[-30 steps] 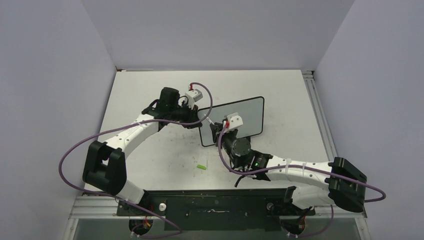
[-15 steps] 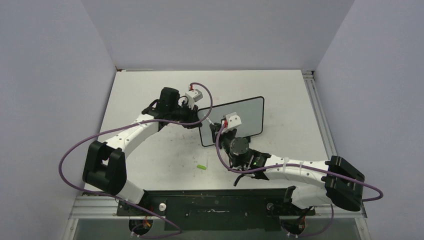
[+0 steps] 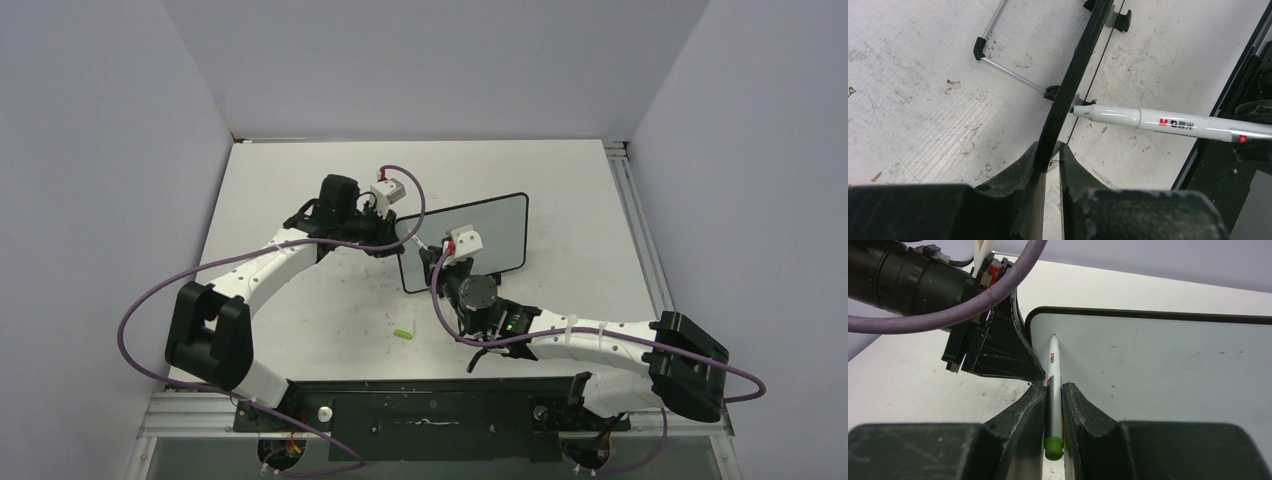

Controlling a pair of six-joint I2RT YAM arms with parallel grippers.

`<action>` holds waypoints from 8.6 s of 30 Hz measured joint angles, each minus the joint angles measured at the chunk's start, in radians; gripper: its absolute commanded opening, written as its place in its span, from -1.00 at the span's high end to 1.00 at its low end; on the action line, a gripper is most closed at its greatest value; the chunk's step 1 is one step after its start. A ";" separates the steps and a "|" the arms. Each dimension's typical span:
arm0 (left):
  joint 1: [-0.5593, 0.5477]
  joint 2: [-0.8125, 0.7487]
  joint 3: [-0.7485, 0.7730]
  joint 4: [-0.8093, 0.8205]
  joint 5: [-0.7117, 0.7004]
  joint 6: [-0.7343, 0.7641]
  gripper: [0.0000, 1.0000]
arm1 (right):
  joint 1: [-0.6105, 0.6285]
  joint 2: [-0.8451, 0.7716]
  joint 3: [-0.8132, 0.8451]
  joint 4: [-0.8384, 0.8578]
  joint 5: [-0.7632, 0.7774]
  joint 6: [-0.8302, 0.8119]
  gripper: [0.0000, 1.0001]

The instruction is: Write a sentence on the whiteboard

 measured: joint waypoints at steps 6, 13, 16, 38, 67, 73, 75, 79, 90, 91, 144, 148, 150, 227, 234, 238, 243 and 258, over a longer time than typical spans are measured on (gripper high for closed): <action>0.000 0.000 0.000 0.000 -0.002 0.001 1.00 | 0.000 0.000 0.000 0.000 0.020 0.000 0.89; 0.000 0.000 0.000 0.000 -0.004 0.000 1.00 | 0.000 -0.001 0.000 0.000 0.045 -0.001 0.89; 0.000 0.000 0.000 0.000 -0.004 0.000 1.00 | 0.000 -0.002 0.000 0.000 0.052 -0.001 0.89; -0.001 0.000 0.000 -0.005 -0.004 0.000 1.00 | -0.002 -0.074 -0.016 -0.009 0.094 -0.034 0.89; -0.001 0.000 0.000 -0.006 -0.004 0.000 1.00 | 0.029 -0.024 -0.014 -0.008 0.034 -0.064 0.89; -0.001 0.000 0.000 -0.006 -0.004 0.000 1.00 | 0.029 -0.004 -0.003 -0.008 0.021 -0.069 0.89; -0.001 0.000 0.000 -0.006 -0.004 0.000 1.00 | 0.029 0.001 0.000 -0.007 0.019 -0.071 0.89; -0.001 0.000 0.000 -0.006 -0.004 0.001 1.00 | 0.029 0.003 0.000 -0.007 0.018 -0.077 0.89; -0.001 0.000 0.000 -0.006 -0.005 0.001 1.00 | 0.029 0.019 0.010 0.005 0.018 -0.087 0.89; -0.001 0.000 0.000 -0.006 -0.004 0.001 1.00 | 0.029 0.019 0.010 0.006 0.019 -0.087 0.89; -0.002 -0.003 0.000 -0.014 -0.014 0.003 1.00 | 0.060 -0.011 -0.078 -0.114 0.052 0.019 0.89; -0.002 -0.003 0.000 -0.014 -0.014 0.003 1.00 | 0.075 -0.043 -0.078 -0.127 0.055 0.019 0.89; -0.002 -0.003 0.000 -0.014 -0.014 0.003 1.00 | 0.082 -0.066 -0.078 -0.135 0.055 0.019 0.89; -0.003 -0.006 0.000 -0.024 -0.030 0.008 1.00 | -0.155 -0.085 -0.033 -0.111 -0.276 0.031 0.89; -0.003 -0.006 0.000 -0.024 -0.031 0.008 1.00 | -0.154 -0.085 -0.033 -0.111 -0.268 0.032 0.89; -0.003 -0.006 0.000 -0.024 -0.032 0.008 1.00 | -0.154 -0.085 -0.033 -0.111 -0.267 0.035 0.89; -0.003 -0.006 0.000 -0.025 -0.033 0.008 1.00 | -0.154 -0.086 -0.033 -0.112 -0.271 0.035 0.89; -0.006 -0.011 0.000 -0.036 -0.032 0.011 1.00 | -0.138 -0.222 -0.026 -0.197 -0.275 0.013 0.89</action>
